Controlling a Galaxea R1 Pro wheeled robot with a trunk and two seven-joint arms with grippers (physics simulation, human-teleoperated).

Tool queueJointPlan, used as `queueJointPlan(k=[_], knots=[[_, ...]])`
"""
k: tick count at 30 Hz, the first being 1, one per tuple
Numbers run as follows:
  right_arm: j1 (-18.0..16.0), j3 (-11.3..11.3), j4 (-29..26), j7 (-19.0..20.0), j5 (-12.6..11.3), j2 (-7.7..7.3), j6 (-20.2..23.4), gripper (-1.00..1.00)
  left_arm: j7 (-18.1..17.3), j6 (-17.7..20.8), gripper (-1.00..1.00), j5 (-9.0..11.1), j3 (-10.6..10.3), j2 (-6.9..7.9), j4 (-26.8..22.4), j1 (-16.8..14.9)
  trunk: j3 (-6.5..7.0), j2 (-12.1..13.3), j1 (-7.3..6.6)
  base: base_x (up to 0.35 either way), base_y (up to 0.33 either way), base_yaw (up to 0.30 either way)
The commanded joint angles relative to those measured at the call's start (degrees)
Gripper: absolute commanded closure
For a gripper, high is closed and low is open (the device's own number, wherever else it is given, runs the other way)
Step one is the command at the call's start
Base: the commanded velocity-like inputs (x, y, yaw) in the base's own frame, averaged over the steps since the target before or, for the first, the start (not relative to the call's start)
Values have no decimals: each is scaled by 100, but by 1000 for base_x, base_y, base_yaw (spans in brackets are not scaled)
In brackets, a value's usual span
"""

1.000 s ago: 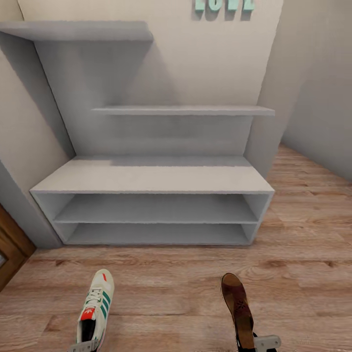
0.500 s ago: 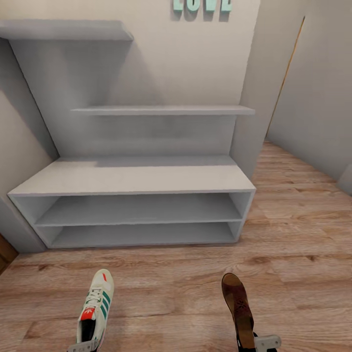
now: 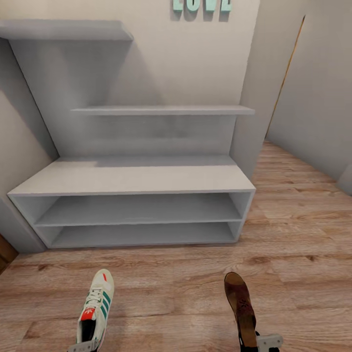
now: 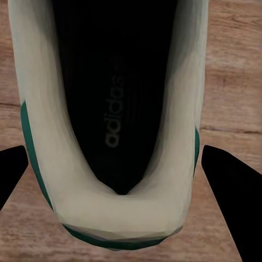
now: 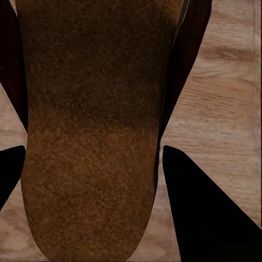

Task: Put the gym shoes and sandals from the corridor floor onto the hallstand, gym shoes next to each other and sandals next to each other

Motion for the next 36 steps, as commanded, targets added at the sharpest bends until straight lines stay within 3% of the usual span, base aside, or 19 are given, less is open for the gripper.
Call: queueJointPlan(k=[1,6,7,10,11,15,18,22,26,32,36], knots=[[-2,-114,1,-34,58,-16,-11,100,-19,-2,100,-52,51,-2,0,-10,-5,-2,-1,0,0,0],[-2,-1105,-61,-29,60,-188,-6,100,2,52,100,-53,51,-10,-11,-65,-5,-2,-1,0,0,0],[-3,-1448,-121,-20,61,-276,1,100,4,83,100,-53,49,-12,-12,-85,-5,-2,-1,0,0,0],[-5,-2068,-284,-8,54,-477,18,100,9,240,100,-50,47,-20,-58,-118,-5,-2,-1,0,0,0],[-5,-2336,-346,-5,52,-573,23,100,11,390,100,-48,45,-25,-82,-170,-5,-2,-1,0,0,0],[-6,-2959,-440,-1,53,-844,35,100,14,1060,100,-88,39,-57,-127,-571,-5,-2,-1,0,0,0],[-6,-3215,-452,0,51,-1017,65,100,10,1582,100,-175,38,-68,-143,-904,-5,-2,-1,0,0,0],[-6,-3367,-463,0,47,-1163,267,100,14,2188,100,-315,42,-94,-149,-1369,-5,-2,-1,0,0,0],[-6,-3466,-493,-2,44,-1263,604,100,17,2836,100,-484,43,-225,-152,-1946,-5,-2,-1,0,0,0],[-6,-3552,-540,7,45,-1254,762,100,39,3688,100,-862,44,-444,-152,-2670,-5,-2,-1,0,0,0],[-6,-3544,-548,15,45,-1184,784,100,188,3931,100,-1065,48,-536,-178,-3023,-5,-2,-1,0,0,0]])
